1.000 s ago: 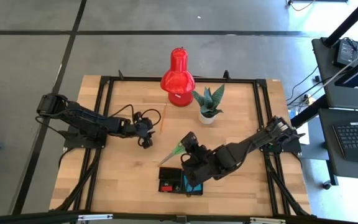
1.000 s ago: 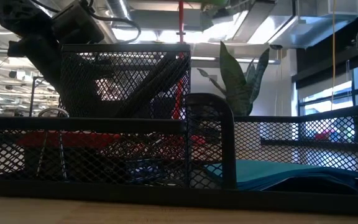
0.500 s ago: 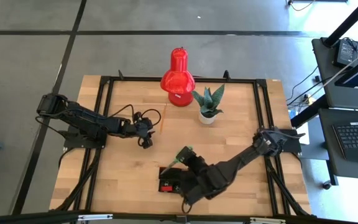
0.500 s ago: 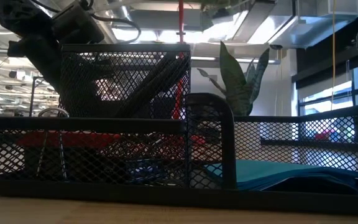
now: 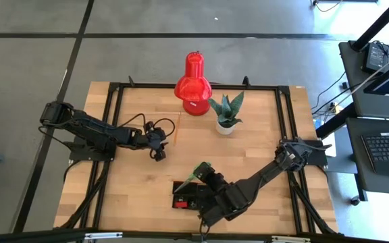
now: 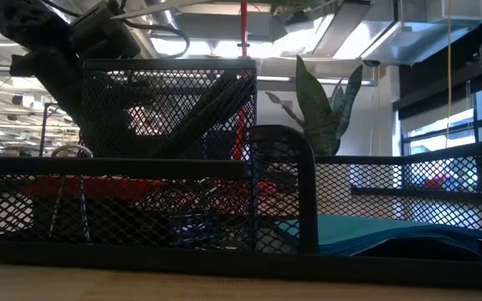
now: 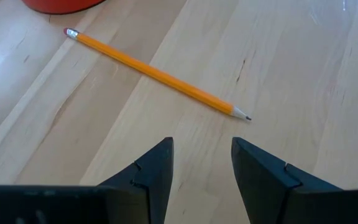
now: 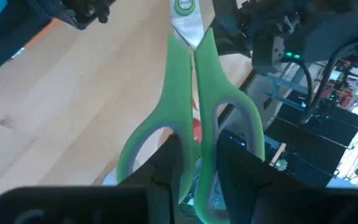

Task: Pick and place office supplies into organizer
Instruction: Put the green scissors into the desk organizer

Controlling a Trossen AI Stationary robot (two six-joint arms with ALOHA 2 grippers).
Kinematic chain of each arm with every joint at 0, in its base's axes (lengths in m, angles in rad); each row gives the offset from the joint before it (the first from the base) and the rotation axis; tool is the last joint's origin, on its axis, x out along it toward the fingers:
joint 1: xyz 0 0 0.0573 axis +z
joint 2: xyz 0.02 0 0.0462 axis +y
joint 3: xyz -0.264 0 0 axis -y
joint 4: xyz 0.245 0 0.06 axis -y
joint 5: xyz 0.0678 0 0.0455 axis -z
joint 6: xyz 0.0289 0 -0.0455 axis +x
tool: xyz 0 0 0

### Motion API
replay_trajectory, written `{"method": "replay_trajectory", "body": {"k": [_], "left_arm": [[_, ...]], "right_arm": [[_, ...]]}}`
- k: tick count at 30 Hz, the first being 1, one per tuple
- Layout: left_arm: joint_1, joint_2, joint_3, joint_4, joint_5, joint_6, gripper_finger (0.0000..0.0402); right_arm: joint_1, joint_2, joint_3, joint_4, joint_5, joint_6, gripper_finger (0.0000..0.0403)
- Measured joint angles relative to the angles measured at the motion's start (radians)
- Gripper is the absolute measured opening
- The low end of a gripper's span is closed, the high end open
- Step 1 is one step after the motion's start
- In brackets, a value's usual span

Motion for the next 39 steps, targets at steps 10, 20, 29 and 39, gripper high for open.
{"method": "replay_trajectory", "body": {"k": [10,20,29,39], "left_arm": [[-0.001,0.0,0.0,0.0,0.0,0.0,0.0157],[-0.001,0.0,0.0,-0.001,0.0,0.0,0.0157],[-0.001,0.0,0.0,-0.017,0.0,0.001,0.0157],[-0.001,0.0,0.0,-0.017,0.0,0.002,0.0157]], "right_arm": [[-0.022,0.018,0.0,0.0,-0.052,0.001,0.0083],[-0.036,0.085,-0.001,0.0,0.017,-0.083,0.0083],[-0.021,0.09,-0.001,0.001,0.023,-0.097,0.0083],[-0.008,0.121,-0.001,0.003,0.051,-0.258,0.0083]]}}
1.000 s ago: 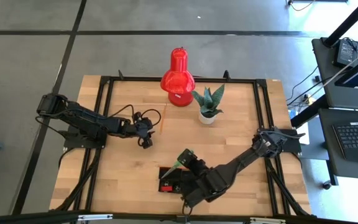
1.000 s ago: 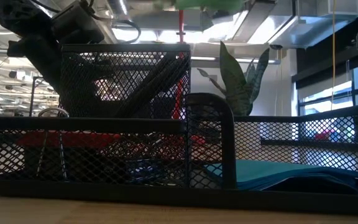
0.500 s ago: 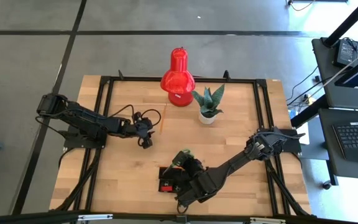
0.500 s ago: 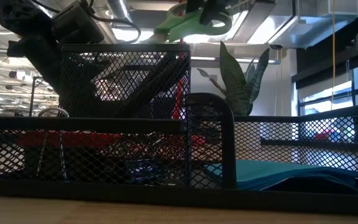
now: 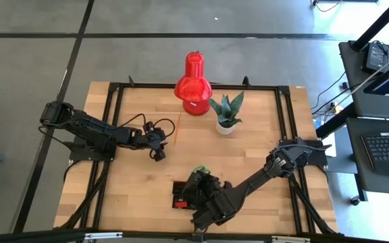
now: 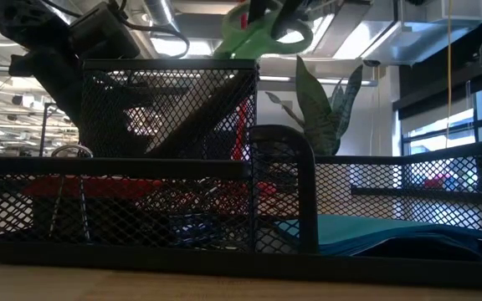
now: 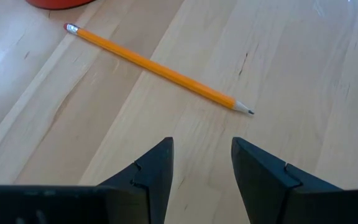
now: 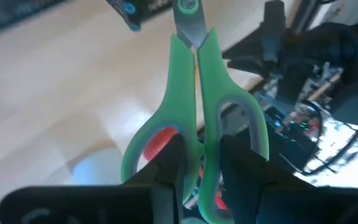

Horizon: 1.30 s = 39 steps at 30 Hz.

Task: Pick and place office supplies into organizer
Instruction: Put the green scissors into the desk organizer

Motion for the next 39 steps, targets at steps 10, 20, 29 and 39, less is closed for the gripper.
{"method": "replay_trajectory", "body": {"k": [10,20,29,39], "left_arm": [[0.0,0.0,0.0,-0.003,0.0,0.0,0.0157],[0.0,0.0,0.0,-0.008,0.0,-0.001,0.0157],[0.0,0.0,0.0,-0.028,0.0,-0.002,0.0157],[0.0,0.0,0.0,-0.029,0.004,-0.009,0.0157]], "right_arm": [[0.015,0.0,0.0,0.041,0.074,-0.061,0.0091],[0.021,0.005,0.0,0.07,0.044,-0.053,0.009],[0.02,0.016,0.0,0.1,-0.016,-0.053,0.0091],[0.02,0.019,-0.001,0.112,-0.058,-0.029,0.0092]]}}
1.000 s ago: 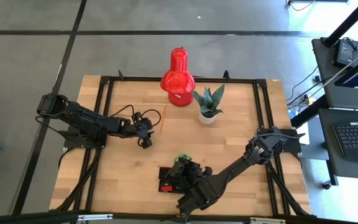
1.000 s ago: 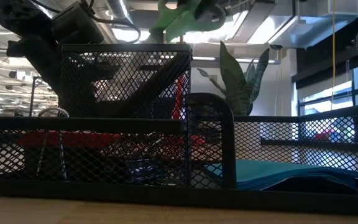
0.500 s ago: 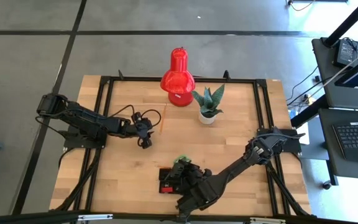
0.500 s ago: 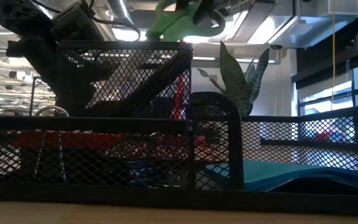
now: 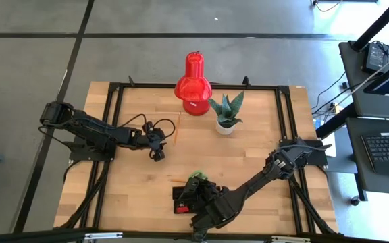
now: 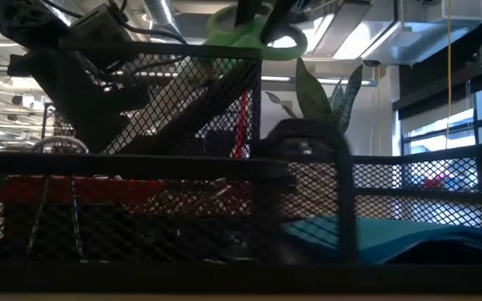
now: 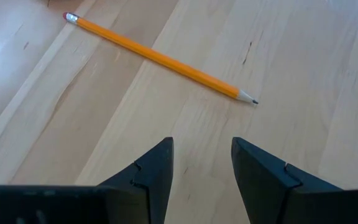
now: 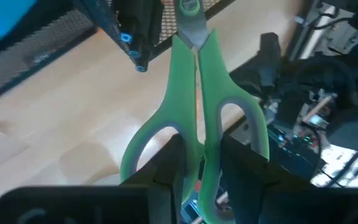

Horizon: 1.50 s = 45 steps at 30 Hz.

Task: Pick and place office supplies into organizer
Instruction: Put the green scissors into the desk organizer, then put the bottom yellow pencil into the desk organizer

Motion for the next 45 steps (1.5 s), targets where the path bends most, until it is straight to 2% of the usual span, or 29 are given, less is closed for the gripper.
{"method": "replay_trajectory", "body": {"k": [8,22,29,35,45], "left_arm": [[0.0,0.0,0.0,0.0,0.0,0.0,0.0157],[0.0,0.0,0.0,0.0,0.003,-0.017,0.0157],[0.0,0.0,0.0,0.0,0.003,-0.019,0.0157],[0.0,0.0,0.0,0.0,0.004,-0.019,0.0157],[0.0,0.0,0.0,0.0,0.008,-0.019,0.0157]], "right_arm": [[0.0,0.0,0.0,-0.001,-0.033,-0.001,0.0099],[0.005,0.0,0.001,-0.004,-0.019,-0.005,0.0189],[0.014,-0.016,0.023,-0.011,-0.025,0.006,0.0197],[0.016,-0.071,0.022,-0.003,-0.058,0.101,0.0198],[0.001,-0.249,0.024,0.006,-0.238,0.346,0.0198]]}}
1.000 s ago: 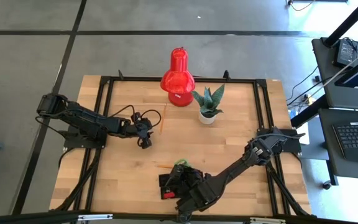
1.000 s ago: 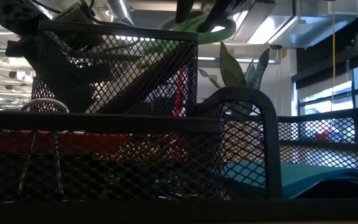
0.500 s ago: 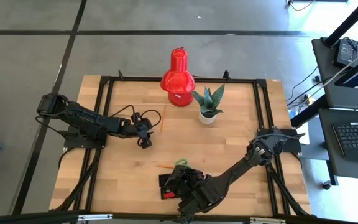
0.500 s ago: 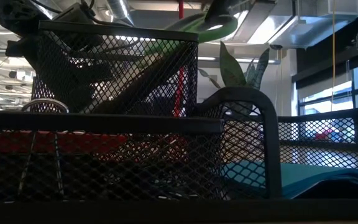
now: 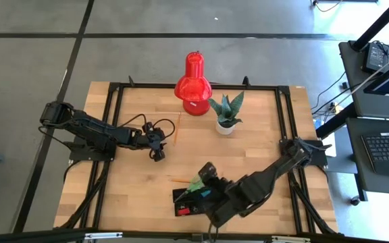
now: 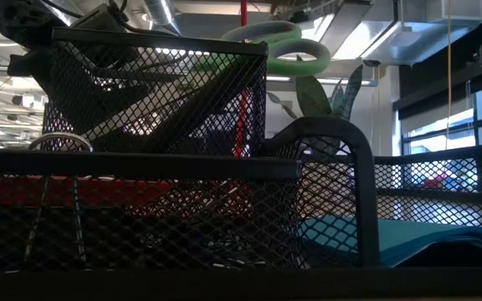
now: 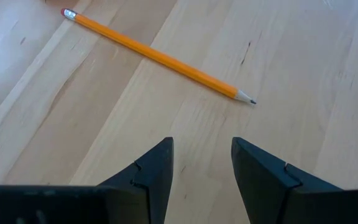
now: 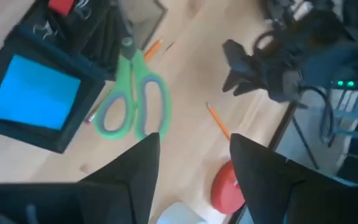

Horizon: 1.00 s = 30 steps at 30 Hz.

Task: Pick and place office supplies into organizer
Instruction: Put the bottom yellow pencil into the desk organizer

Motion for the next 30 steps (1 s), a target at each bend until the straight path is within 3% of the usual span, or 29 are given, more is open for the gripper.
{"method": "replay_trajectory", "body": {"k": [6,13,16,23,26,30], "left_arm": [[0.0,0.0,0.0,0.014,0.03,0.01,0.0157],[-0.035,0.0,0.0,0.101,0.358,0.075,0.0157],[-0.081,0.0,0.009,0.138,0.415,0.114,0.0157],[-0.219,0.0,0.083,0.13,0.342,0.202,0.0157],[-0.289,0.0,0.087,0.122,0.282,0.151,0.0157],[-0.382,0.016,0.086,0.084,0.129,0.025,0.0157]], "right_arm": [[-0.007,-0.113,0.0,-0.047,-0.009,0.16,0.0198],[-0.017,-0.283,-0.109,-0.06,-0.022,0.29,0.0198],[-0.034,-0.379,-0.251,0.005,0.011,0.319,0.0198],[-0.102,-0.672,-0.822,0.428,0.055,0.308,0.0198],[-0.124,-0.787,-1.05,0.644,0.055,0.262,0.0198],[-0.14,-0.923,-1.279,0.875,0.055,0.23,0.0198]]}}
